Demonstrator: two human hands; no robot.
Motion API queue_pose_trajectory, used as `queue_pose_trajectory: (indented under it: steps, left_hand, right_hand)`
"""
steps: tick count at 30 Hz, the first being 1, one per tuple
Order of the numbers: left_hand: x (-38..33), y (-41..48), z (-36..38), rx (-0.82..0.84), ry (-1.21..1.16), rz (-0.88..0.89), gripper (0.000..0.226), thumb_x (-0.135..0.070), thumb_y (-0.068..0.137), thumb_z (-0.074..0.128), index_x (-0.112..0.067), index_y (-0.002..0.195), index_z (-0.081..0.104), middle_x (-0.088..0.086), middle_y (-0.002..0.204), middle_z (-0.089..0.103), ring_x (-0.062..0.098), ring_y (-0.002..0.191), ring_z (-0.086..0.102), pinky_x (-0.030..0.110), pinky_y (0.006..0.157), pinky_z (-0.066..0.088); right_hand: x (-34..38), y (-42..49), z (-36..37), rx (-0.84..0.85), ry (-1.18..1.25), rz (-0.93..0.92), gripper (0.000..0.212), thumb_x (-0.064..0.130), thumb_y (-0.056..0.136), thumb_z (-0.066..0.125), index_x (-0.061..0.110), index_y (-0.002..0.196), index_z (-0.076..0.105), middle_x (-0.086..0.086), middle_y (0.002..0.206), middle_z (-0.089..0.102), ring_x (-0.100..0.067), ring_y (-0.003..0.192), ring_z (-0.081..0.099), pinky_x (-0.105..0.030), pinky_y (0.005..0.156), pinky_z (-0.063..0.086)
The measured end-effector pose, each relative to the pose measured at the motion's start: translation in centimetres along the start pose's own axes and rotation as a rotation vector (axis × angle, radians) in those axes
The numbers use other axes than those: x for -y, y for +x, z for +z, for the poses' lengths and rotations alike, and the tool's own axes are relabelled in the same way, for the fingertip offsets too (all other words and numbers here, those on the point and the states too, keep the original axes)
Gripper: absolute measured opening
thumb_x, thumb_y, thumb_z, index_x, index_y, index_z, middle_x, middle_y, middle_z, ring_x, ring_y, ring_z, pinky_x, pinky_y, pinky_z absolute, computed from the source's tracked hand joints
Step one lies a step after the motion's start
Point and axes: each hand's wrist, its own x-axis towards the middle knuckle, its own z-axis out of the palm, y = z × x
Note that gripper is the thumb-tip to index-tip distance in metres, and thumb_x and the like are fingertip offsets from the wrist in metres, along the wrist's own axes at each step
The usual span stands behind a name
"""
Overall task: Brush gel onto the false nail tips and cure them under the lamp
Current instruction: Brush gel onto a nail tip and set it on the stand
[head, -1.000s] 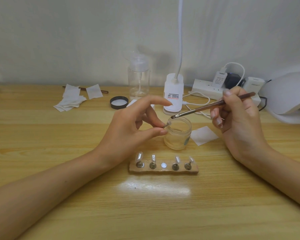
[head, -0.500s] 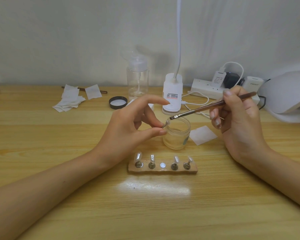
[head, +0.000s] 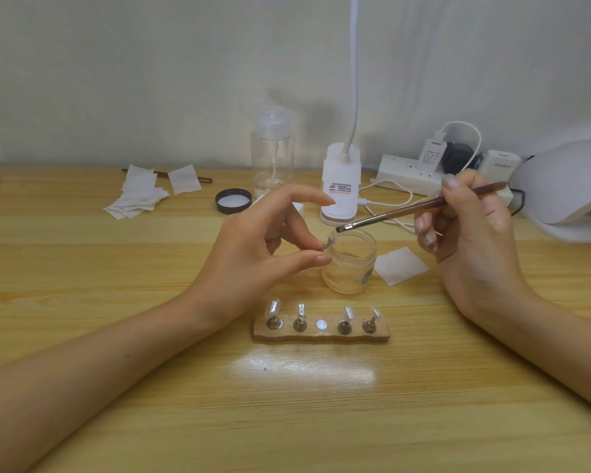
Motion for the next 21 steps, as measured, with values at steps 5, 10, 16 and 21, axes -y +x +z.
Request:
queue_pose_trajectory:
  steps: [5,10,16,21]
  left_hand:
    - [-0.02,0.0,0.0,0.004,-0.014,-0.009,0.049,-0.012,0.079,0.084,-0.024,0.121,0.063,-0.006,0.078,0.069,0.014,0.078,0.068,0.044,0.06,0.04]
    - [-0.04,0.04,0.04,0.001,-0.029,-0.015,0.048,-0.013,0.079,0.084,-0.022,0.121,0.063,-0.006,0.077,0.069,0.011,0.077,0.068,0.044,0.059,0.039]
    - [0.0,0.07,0.1,-0.001,-0.053,-0.028,0.05,-0.013,0.078,0.084,-0.025,0.122,0.062,-0.005,0.077,0.069,0.011,0.077,0.069,0.047,0.058,0.038]
    - [-0.13,0.05,0.13,-0.006,-0.064,-0.031,0.05,-0.017,0.077,0.082,-0.025,0.122,0.062,-0.005,0.076,0.069,0.011,0.077,0.069,0.048,0.059,0.039]
  right_hand:
    - [-0.29,-0.08,0.03,0.027,-0.051,0.041,0.027,0.017,0.103,0.048,0.022,0.076,0.046,0.001,0.056,0.058,-0.011,0.051,0.051,-0.019,0.047,0.04]
    - [-0.36,0.01,-0.36,-0.005,-0.125,0.048,0.031,0.018,0.103,0.048,0.025,0.073,0.049,0.0,0.056,0.058,-0.013,0.048,0.049,-0.02,0.047,0.04]
    - [-0.18,0.0,-0.14,0.033,-0.014,-0.02,0.024,0.022,0.1,0.049,0.023,0.077,0.049,0.003,0.058,0.06,-0.01,0.054,0.055,-0.017,0.049,0.042]
    - [-0.45,-0.04,-0.24,0.051,-0.067,0.009,0.026,0.019,0.103,0.048,0.021,0.077,0.047,-0.001,0.057,0.06,-0.013,0.051,0.052,-0.02,0.049,0.043]
